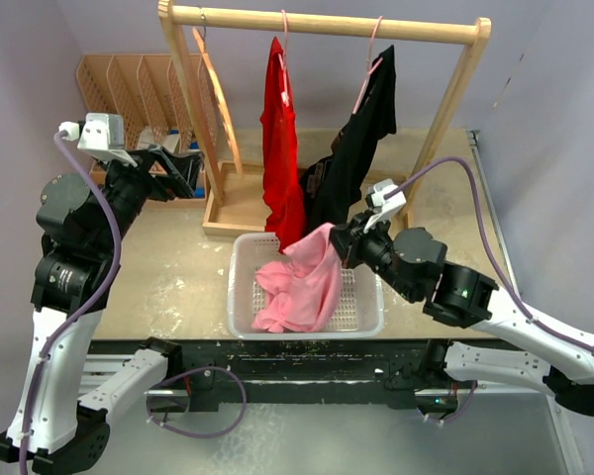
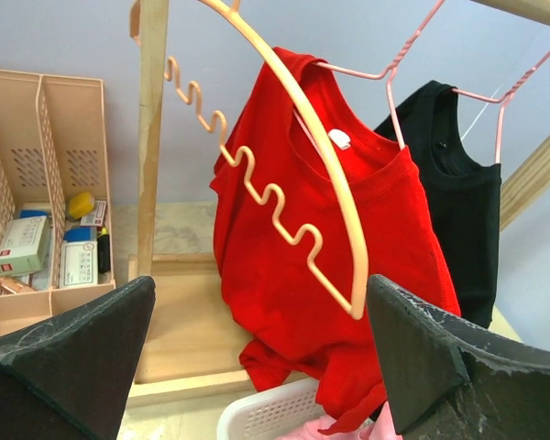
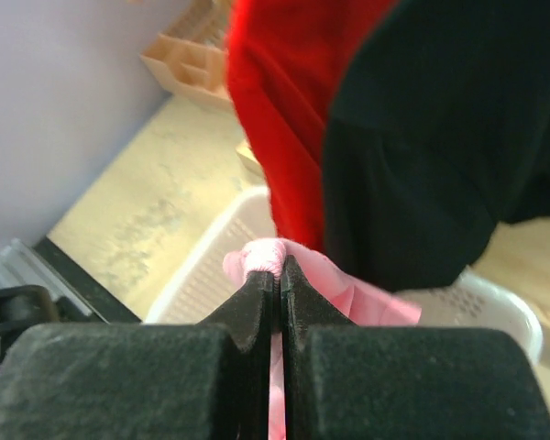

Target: Remove the t-shirt from the hanger

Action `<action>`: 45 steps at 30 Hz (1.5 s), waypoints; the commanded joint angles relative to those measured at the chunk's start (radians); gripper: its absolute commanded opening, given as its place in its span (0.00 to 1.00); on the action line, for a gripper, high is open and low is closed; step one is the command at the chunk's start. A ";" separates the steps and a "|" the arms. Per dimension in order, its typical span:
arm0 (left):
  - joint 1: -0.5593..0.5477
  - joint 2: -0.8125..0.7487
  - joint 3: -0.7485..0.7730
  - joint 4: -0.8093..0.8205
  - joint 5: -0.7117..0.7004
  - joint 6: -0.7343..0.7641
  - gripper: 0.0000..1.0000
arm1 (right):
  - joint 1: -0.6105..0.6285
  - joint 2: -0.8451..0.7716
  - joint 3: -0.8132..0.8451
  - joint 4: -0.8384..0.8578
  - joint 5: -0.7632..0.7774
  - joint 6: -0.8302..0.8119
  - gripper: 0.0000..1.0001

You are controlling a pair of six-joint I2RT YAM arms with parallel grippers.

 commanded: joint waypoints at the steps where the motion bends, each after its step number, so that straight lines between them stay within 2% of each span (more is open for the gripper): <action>1: 0.003 0.007 -0.003 0.062 0.052 -0.013 0.99 | 0.003 -0.041 -0.043 -0.103 0.131 0.141 0.00; 8: 0.003 0.031 0.035 0.077 0.116 0.003 0.99 | 0.003 -0.002 -0.091 -0.216 0.165 0.199 0.00; 14: 0.004 0.100 0.092 0.130 0.224 -0.010 0.99 | 0.004 0.149 -0.110 -0.317 0.135 0.285 0.00; 18: 0.003 0.159 0.145 0.166 0.301 -0.028 0.99 | 0.003 0.230 -0.147 -0.313 0.082 0.329 0.00; 19: 0.004 0.174 0.163 0.174 0.319 -0.031 0.99 | 0.003 0.238 -0.160 -0.305 0.064 0.334 0.11; 21: 0.004 0.201 0.191 0.187 0.349 -0.035 0.99 | 0.004 0.240 -0.176 -0.292 0.039 0.335 0.43; 23: 0.003 0.225 0.222 0.190 0.373 -0.036 0.99 | 0.003 0.226 -0.180 -0.292 0.036 0.330 0.70; 25: 0.003 0.246 0.246 0.198 0.390 -0.040 0.99 | 0.004 0.197 -0.175 -0.296 0.044 0.311 0.83; 35: -0.010 0.359 0.340 0.249 0.433 -0.077 0.99 | 0.005 0.044 -0.132 -0.276 0.028 0.150 0.90; 38: -0.063 0.414 0.404 0.230 0.377 -0.044 0.99 | 0.005 0.026 -0.127 -0.282 0.044 0.132 0.93; 45: -0.202 0.573 0.575 0.168 0.257 0.053 0.99 | 0.005 0.039 -0.117 -0.270 0.047 0.134 0.92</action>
